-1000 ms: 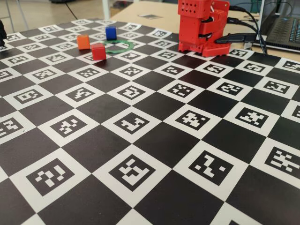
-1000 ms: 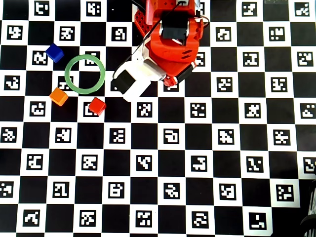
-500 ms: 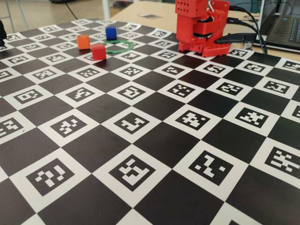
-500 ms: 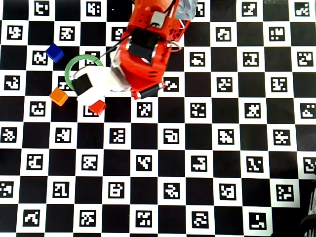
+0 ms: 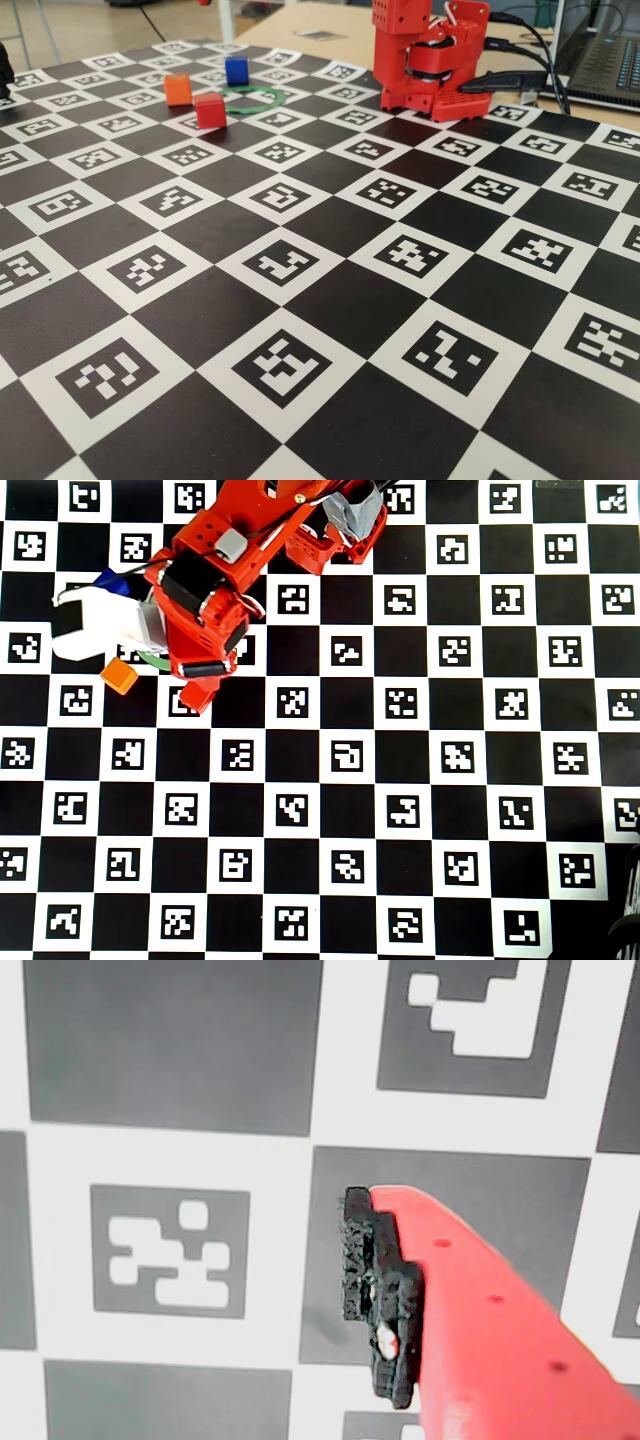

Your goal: Grab the red cube then put it in the green circle then put the blue cube on top and finally the orange cube on top

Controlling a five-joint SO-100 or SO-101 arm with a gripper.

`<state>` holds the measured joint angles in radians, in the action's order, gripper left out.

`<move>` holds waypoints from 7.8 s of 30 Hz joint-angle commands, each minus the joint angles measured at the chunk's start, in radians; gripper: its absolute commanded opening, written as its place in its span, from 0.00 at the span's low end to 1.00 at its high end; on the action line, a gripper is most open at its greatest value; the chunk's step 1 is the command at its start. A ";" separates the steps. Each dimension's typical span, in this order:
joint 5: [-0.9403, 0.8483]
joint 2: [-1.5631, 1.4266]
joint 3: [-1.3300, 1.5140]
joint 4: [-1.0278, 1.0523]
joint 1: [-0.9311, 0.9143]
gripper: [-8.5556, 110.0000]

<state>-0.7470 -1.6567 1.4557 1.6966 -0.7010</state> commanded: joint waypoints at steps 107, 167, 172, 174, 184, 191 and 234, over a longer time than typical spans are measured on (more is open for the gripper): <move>0.505 0.140 0.499 -0.693 -0.008 0.50; 0.597 0.132 0.431 -0.683 -0.021 0.10; 0.588 0.103 0.321 -0.566 -0.021 0.10; 0.571 0.091 0.278 -0.509 -0.023 0.09; 0.408 0.054 -0.008 -0.221 -0.089 0.10; 0.285 0.008 -0.150 -0.041 -0.132 0.09; -0.307 -0.156 0.216 -0.215 -0.400 0.09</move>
<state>-1.0677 -1.7487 1.6751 1.5355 -1.1121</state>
